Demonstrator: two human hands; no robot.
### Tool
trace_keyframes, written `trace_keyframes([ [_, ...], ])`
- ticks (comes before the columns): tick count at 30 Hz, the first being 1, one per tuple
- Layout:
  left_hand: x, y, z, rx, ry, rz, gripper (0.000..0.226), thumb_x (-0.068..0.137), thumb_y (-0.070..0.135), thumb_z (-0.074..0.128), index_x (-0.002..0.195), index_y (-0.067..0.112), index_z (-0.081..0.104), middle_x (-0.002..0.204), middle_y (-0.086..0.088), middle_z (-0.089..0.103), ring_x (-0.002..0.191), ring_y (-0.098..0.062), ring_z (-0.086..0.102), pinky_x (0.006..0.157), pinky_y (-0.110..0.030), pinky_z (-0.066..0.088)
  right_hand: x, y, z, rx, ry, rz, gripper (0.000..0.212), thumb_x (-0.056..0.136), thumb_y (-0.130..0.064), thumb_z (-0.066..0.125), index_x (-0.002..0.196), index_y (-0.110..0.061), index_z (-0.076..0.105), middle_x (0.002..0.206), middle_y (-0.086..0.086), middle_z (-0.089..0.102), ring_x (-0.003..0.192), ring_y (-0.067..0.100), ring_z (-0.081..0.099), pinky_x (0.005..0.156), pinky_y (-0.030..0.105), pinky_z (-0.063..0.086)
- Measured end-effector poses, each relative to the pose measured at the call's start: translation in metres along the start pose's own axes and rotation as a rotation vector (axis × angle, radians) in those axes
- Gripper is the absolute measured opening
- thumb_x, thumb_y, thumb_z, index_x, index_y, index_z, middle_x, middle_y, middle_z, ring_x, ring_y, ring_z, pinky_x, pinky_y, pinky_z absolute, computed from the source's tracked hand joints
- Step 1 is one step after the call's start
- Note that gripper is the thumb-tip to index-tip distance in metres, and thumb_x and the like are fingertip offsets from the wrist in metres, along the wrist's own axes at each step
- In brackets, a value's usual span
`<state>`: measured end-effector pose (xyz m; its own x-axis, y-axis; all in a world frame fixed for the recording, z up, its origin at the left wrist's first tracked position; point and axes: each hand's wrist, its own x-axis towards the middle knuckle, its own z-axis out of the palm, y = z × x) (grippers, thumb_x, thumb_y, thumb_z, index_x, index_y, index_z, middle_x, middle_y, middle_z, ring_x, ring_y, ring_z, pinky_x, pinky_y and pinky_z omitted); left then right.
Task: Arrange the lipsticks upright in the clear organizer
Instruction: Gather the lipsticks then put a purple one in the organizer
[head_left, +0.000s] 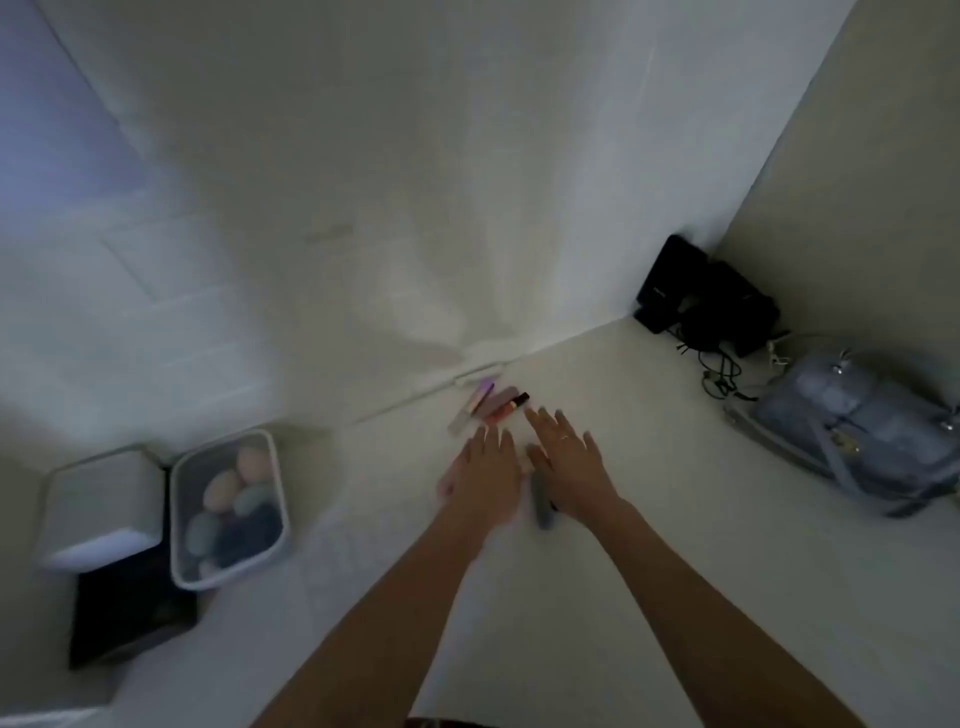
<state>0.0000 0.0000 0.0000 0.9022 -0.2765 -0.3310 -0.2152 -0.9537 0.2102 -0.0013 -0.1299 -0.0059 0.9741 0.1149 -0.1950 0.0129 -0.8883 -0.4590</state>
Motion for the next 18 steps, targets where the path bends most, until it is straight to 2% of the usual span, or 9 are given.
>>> trace_keyframes([
  [2,-0.002,0.007,0.014,-0.072,0.066,-0.071,0.051,0.101,0.03,0.021,0.145,0.004,0.017,0.154,-0.016,0.017,0.141,-0.029,0.011,0.115,-0.041,0.01,0.002,0.008,0.009,-0.03,-0.023,-0.008,0.05,0.102,-0.031,0.026,0.15,-0.035,0.012,0.161,-0.004,0.012,0.149,0.013,0.002,0.119,0.044,0.002],
  [5,0.001,0.004,0.042,-0.111,0.228,-0.09,0.055,0.093,0.034,0.023,0.126,0.003,0.054,0.13,-0.018,0.056,0.125,-0.033,0.046,0.104,-0.048,0.034,0.004,0.023,0.029,-0.067,-0.008,-0.05,0.054,0.094,-0.047,0.011,0.148,-0.041,0.019,0.161,-0.006,0.013,0.149,0.013,0.0,0.118,0.046,0.0],
  [6,0.005,0.002,0.047,-0.087,0.231,-0.084,0.054,0.09,0.035,0.026,0.121,0.005,0.059,0.124,-0.017,0.06,0.121,-0.033,0.05,0.101,-0.051,0.035,0.007,0.026,0.035,-0.062,0.021,-0.076,0.062,0.089,-0.052,0.004,0.147,-0.041,0.022,0.161,-0.006,0.015,0.149,0.013,0.0,0.118,0.046,-0.001],
  [8,0.013,-0.002,0.057,-0.018,0.251,-0.115,0.053,0.088,0.034,0.028,0.121,0.007,0.059,0.126,-0.016,0.059,0.122,-0.034,0.049,0.102,-0.055,0.03,0.017,0.031,0.046,-0.024,0.074,-0.128,0.069,0.084,-0.053,0.0,0.146,-0.04,0.029,0.16,-0.005,0.019,0.149,0.013,0.002,0.119,0.045,0.0],
  [10,0.021,-0.001,0.062,-0.004,0.241,-0.134,0.055,0.088,0.034,0.024,0.125,0.008,0.055,0.131,-0.015,0.055,0.127,-0.032,0.044,0.107,-0.056,0.021,0.026,0.033,0.055,0.038,0.11,-0.163,0.067,0.086,-0.051,0.004,0.143,-0.037,0.036,0.158,-0.005,0.025,0.149,0.012,0.006,0.12,0.042,0.003],
  [14,0.037,-0.006,0.064,0.072,0.286,-0.144,0.049,0.097,0.032,0.025,0.143,0.015,0.03,0.151,-0.006,0.029,0.14,-0.022,0.019,0.113,-0.049,-0.002,0.044,0.033,0.067,0.128,0.209,-0.204,0.066,0.088,-0.049,0.01,0.134,-0.028,0.052,0.151,-0.001,0.041,0.148,0.015,0.016,0.12,0.038,0.011],
  [18,0.048,-0.012,0.066,0.045,0.4,-0.124,0.045,0.099,0.031,0.025,0.142,0.021,0.026,0.153,-0.001,0.025,0.14,-0.018,0.015,0.114,-0.047,-0.001,0.057,0.03,0.073,0.21,0.319,-0.264,0.052,0.094,-0.036,0.025,0.123,-0.014,0.063,0.136,0.007,0.057,0.139,0.021,0.035,0.115,0.023,0.011],
])
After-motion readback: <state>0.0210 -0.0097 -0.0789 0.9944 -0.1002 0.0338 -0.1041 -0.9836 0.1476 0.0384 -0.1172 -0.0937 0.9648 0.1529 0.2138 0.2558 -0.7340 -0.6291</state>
